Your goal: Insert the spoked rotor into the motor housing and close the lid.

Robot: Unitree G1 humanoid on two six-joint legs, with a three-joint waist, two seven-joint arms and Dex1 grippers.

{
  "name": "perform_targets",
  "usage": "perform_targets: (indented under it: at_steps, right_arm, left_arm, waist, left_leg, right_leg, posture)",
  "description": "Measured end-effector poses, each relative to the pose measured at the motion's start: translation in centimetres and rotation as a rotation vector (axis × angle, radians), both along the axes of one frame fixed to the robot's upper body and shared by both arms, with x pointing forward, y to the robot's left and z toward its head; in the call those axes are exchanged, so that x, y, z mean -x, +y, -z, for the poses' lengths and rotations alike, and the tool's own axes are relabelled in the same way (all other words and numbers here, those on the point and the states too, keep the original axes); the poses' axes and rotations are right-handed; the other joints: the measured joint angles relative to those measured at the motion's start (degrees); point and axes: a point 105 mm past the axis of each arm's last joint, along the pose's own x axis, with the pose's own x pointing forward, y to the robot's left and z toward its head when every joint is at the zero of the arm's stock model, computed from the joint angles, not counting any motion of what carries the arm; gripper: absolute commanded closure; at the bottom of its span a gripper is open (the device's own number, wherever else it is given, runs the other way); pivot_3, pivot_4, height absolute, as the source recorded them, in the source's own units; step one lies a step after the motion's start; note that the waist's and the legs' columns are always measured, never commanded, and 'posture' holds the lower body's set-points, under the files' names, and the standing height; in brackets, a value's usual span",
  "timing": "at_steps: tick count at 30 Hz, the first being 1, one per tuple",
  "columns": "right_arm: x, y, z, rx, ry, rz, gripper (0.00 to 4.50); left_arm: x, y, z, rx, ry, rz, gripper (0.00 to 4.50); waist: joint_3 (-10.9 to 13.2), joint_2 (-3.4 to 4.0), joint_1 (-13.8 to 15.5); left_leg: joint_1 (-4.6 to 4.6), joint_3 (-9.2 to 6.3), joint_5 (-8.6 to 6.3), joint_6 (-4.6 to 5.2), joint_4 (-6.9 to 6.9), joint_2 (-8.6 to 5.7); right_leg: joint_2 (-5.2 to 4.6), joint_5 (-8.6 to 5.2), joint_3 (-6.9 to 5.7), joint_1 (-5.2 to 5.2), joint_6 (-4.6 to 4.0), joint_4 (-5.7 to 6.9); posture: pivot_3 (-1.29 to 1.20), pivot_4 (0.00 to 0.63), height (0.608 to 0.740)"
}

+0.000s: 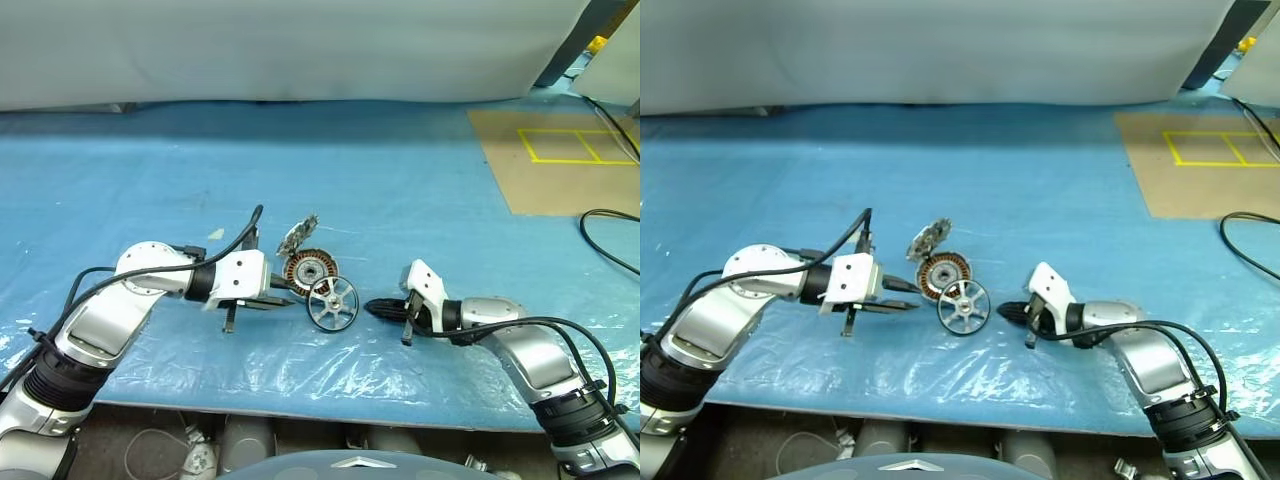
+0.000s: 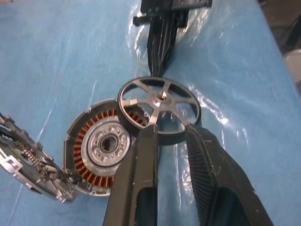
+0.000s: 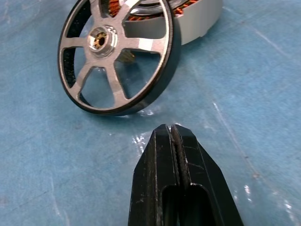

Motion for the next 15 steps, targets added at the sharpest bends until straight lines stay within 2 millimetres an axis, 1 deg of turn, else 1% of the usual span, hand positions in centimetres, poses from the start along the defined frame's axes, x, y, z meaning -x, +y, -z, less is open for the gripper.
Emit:
perform_targets:
  at_steps: [3, 8, 12, 15]
  right_arm:
    - [0.0, 0.0, -0.3, -0.004, -0.007, -0.012, 4.50]
    - [0.6, 0.4, -1.3, 0.006, -0.043, -0.082, 4.50]
    - [0.8, 0.5, -1.6, 0.022, -0.061, -0.108, 4.50]
    - [0.5, 0.4, -1.7, 0.048, -0.110, -0.109, 4.50]
  left_arm:
    - [-0.3, -0.1, -0.8, 0.059, -0.034, -0.016, 3.54]
    - [-1.6, 0.0, -2.3, 0.203, -0.094, -0.114, 3.54]
    - [-1.8, -0.1, -2.3, 0.222, -0.090, -0.126, 3.54]
    - [-2.2, -0.8, -2.5, 0.241, -0.087, -0.117, 3.54]
  waist:
    - [0.00, 0.00, 0.00]
    - [0.01, 0.01, 0.01]
    - [0.01, 0.01, 0.02]
    - [0.01, 0.01, 0.04]
  left_leg:
    - [0.01, 0.08, 0.00, 0.00, 0.05, 0.01]
    - [0.02, 0.19, 0.00, 0.00, 0.13, 0.03]
    - [0.01, 0.19, 0.00, 0.01, 0.24, 0.04]
    - [0.00, 0.20, 0.00, 0.01, 0.41, 0.05]
  right_leg:
    - [0.00, 0.00, 0.00, 0.03, 0.00, 0.02]
    - [0.01, 0.00, 0.00, 0.02, 0.00, 0.11]
    - [0.01, 0.00, 0.00, 0.02, 0.00, 0.18]
    - [-0.01, -0.03, 0.00, 0.01, -0.06, 0.34]
  posture:
    - [0.00, 0.150, 0.740]
    - [0.00, 0.150, 0.740]
    - [0.00, 0.150, 0.740]
    - [0.00, 0.150, 0.740]
